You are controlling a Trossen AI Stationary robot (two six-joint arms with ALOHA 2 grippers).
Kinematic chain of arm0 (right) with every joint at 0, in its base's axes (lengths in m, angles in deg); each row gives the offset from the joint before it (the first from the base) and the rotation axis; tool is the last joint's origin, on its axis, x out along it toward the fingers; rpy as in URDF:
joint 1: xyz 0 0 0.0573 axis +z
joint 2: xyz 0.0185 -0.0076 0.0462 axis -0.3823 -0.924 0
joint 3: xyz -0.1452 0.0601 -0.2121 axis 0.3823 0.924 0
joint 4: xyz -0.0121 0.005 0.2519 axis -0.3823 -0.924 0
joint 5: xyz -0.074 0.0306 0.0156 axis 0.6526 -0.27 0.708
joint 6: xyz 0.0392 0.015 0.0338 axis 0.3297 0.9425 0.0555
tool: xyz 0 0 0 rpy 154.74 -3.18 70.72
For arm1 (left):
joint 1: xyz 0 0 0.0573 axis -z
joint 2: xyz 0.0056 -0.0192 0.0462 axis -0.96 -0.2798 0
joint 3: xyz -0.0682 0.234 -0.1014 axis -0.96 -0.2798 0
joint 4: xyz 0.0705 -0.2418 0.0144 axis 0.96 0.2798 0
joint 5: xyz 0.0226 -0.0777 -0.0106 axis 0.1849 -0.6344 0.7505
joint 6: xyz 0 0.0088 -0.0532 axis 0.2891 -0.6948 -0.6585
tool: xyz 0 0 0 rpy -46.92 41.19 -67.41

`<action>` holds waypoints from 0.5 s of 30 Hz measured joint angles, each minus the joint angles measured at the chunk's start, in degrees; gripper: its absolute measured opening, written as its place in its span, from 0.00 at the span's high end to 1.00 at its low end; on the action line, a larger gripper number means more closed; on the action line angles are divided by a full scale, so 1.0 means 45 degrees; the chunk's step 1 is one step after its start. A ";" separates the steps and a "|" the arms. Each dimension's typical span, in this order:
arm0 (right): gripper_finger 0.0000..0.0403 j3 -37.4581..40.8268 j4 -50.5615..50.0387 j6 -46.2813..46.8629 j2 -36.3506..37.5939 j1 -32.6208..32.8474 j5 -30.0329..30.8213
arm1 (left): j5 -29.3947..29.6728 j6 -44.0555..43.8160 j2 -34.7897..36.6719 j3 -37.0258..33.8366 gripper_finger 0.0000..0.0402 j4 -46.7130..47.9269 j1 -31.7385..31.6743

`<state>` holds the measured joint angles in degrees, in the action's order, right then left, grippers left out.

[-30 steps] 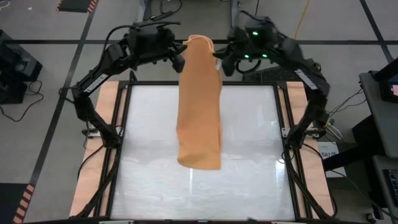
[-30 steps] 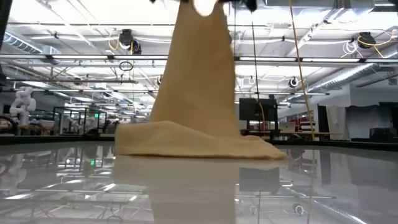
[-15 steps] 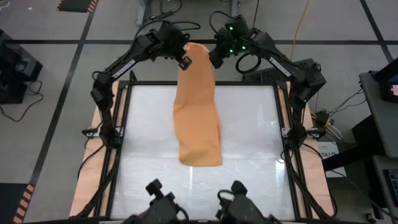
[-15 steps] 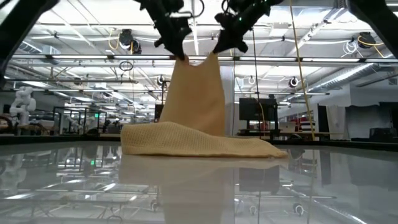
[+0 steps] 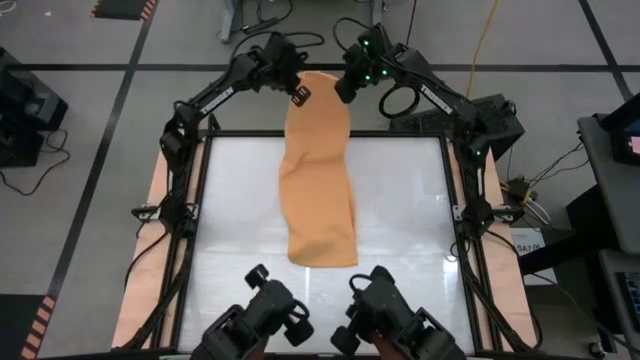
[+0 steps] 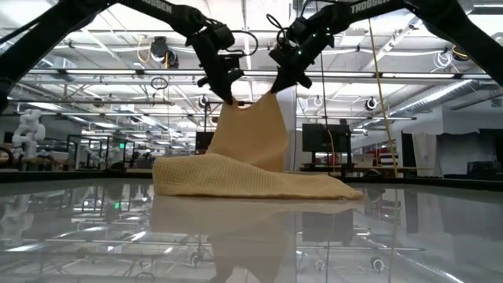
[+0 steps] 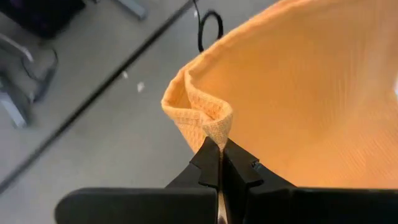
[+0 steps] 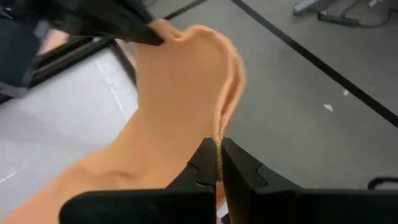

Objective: Roll towel into tight, uniform cylinder
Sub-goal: Roll the yellow towel

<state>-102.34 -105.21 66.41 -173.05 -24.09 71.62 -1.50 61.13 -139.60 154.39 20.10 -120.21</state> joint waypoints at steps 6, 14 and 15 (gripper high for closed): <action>1.00 0.0000 0.0060 -0.0080 -0.0076 -0.0110 -0.0515 | -0.1084 -0.0791 0.0571 -0.0010 0.82 0.0989 -0.0009; 1.00 -0.0029 0.0710 -0.0298 -0.0531 -0.0115 -0.0680 | -0.0304 -0.1764 0.1748 -0.0005 0.45 0.1935 0.0008; 1.00 -0.0022 0.0615 -0.0291 -0.0584 -0.0117 -0.0673 | -0.0719 -0.1957 0.1885 -0.0001 0.42 0.2426 0.0024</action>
<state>-102.44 -102.44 65.10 -175.68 -24.62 68.60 -4.74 52.32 -131.12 154.38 31.02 -120.10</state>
